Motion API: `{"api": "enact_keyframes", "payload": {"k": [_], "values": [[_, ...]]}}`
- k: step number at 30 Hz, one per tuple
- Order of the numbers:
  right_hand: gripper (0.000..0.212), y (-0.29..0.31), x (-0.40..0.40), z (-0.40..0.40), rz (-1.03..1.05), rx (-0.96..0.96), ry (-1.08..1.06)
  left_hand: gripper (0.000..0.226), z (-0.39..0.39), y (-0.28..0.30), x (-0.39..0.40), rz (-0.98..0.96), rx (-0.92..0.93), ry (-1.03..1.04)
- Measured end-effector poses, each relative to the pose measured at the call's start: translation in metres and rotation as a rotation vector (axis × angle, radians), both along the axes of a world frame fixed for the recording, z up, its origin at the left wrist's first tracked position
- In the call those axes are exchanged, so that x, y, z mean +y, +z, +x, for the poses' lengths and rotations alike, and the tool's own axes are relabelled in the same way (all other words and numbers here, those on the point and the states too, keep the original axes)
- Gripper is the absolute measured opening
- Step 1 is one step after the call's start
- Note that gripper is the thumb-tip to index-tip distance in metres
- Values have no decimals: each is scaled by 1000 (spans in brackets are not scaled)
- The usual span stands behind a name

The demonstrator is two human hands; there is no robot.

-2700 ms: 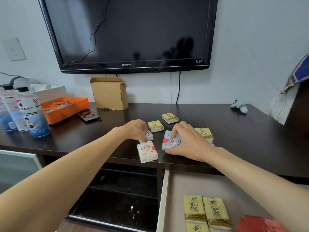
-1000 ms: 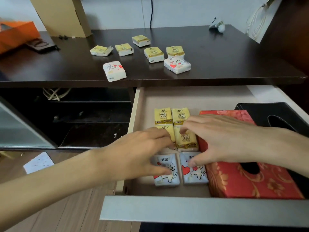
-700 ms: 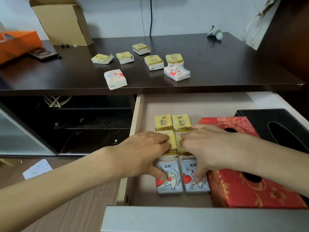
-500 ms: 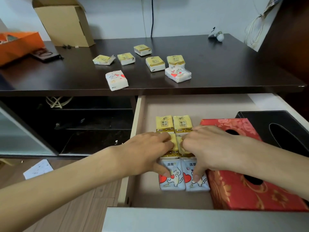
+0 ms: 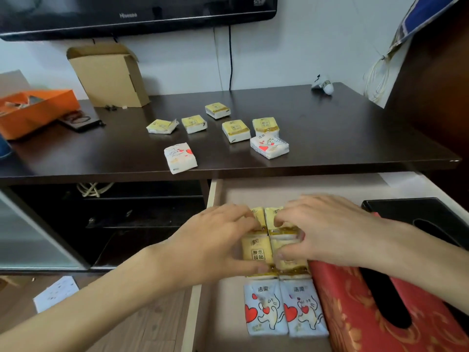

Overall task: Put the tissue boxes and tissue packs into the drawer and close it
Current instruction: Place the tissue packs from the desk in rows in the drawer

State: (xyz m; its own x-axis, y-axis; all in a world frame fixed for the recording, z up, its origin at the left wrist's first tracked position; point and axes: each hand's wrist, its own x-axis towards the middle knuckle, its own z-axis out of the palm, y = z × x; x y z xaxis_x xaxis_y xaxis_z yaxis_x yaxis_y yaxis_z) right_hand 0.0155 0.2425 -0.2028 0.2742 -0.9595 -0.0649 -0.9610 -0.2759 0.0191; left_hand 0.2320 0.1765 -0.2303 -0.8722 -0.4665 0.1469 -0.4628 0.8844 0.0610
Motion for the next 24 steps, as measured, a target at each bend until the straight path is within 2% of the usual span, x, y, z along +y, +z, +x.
{"api": "enact_keyframes", "payload": {"k": [5, 7, 9, 12, 14, 19, 22, 24], "values": [[35, 14, -45, -20, -270, -269, -131, 43, 20, 36, -44, -58, 259, 192], [40, 14, -68, -24, -351, -257, -180, 44, 29, 42, -68, -101, 326, 300], [49, 11, -89, -27, -394, -163, -226, 53, 37, 45, -93, -96, 325, 439], [48, 4, -109, -28, -346, -159, -264, 62, 46, 44, -122, 82, 217, 612], [42, -1, -115, -29, -319, -208, -265, 58, 48, 40, -132, 147, 171, 630], [30, -3, -111, -35, -345, -295, -173, 46, 44, 40, -134, 131, 150, 568], [27, 2, -112, -41, -259, -311, -116, 42, 37, 42, -132, 174, 143, 533], [16, 9, -117, -44, -197, -336, -109, 40, 31, 44, -130, 205, 163, 504]]}}
